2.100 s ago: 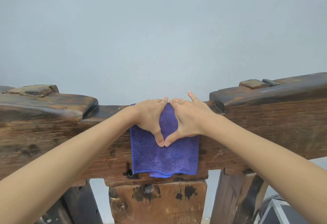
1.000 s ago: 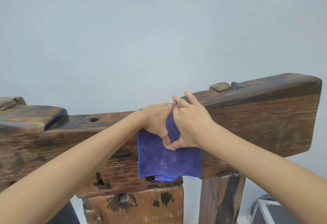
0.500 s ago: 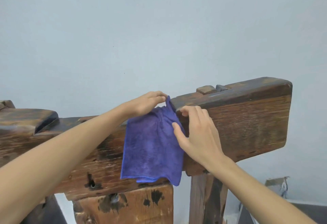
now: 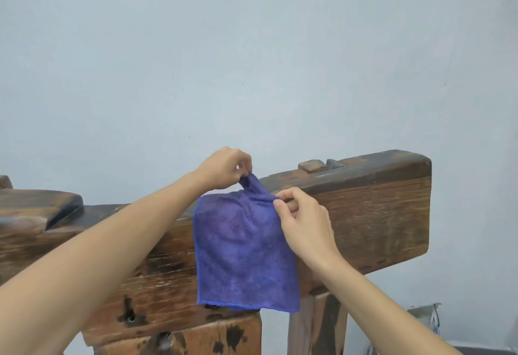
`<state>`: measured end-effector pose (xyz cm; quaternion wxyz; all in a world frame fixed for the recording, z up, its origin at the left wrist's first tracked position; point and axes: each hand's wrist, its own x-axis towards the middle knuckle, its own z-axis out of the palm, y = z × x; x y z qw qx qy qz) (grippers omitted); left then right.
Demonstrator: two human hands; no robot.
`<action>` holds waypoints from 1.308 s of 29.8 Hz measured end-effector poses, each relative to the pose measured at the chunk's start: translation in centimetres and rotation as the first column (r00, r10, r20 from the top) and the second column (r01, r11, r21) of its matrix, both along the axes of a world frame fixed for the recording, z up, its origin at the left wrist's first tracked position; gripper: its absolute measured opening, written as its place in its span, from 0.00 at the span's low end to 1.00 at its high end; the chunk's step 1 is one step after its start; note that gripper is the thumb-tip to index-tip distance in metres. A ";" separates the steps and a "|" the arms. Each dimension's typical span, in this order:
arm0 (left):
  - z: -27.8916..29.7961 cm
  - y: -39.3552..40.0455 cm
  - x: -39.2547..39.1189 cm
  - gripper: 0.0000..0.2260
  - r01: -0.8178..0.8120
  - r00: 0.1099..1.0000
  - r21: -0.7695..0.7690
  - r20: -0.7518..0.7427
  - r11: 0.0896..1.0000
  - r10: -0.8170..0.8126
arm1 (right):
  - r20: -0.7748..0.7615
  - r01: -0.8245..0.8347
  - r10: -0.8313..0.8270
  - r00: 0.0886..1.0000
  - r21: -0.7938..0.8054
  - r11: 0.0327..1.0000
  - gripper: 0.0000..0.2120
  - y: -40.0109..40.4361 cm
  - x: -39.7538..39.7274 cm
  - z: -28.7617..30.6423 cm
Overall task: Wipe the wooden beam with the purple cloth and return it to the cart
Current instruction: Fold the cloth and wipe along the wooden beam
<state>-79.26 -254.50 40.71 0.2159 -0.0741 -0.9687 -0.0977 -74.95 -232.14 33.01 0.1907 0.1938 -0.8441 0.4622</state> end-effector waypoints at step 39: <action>-4.5 5.5 1.6 0.34 0.115 0.952 0.409 0.214 0.905 -0.217 | -0.242 0.017 0.277 0.930 0.779 0.626 0.42 -2.4 -7.5 5.0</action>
